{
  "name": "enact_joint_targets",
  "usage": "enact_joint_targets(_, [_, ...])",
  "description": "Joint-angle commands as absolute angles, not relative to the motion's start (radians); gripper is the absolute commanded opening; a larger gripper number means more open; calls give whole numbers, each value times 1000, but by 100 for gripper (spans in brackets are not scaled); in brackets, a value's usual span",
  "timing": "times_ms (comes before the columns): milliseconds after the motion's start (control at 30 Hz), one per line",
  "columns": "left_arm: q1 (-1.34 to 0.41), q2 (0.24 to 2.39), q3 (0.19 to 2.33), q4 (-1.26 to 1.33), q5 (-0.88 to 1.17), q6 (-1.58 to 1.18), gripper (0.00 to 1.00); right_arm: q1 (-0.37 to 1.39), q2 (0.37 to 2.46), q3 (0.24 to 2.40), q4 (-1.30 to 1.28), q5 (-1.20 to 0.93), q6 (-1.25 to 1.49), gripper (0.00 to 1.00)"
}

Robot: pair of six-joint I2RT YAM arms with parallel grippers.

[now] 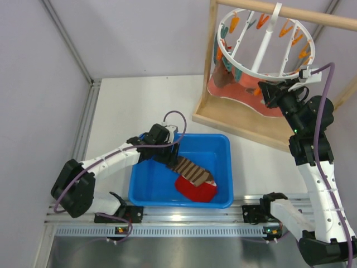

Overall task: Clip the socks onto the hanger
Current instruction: Pick up the sock from the bin.

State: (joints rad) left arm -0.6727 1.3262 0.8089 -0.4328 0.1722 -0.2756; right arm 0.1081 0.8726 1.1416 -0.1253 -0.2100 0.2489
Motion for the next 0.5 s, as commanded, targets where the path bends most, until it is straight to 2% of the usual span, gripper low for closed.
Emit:
enact_joint_targets(0, [-673,1388,834,-356,77,-540,63,103,858,1167,-156,-206,232,0])
enact_joint_targets(133, [-707,1433,868,-367,11,-621,58,103,859,1164,-161,-198,233,0])
enact_joint_targets(467, [-775,1486,862,-333,-26,-678,55,101,845,1167,-189,-181,215,0])
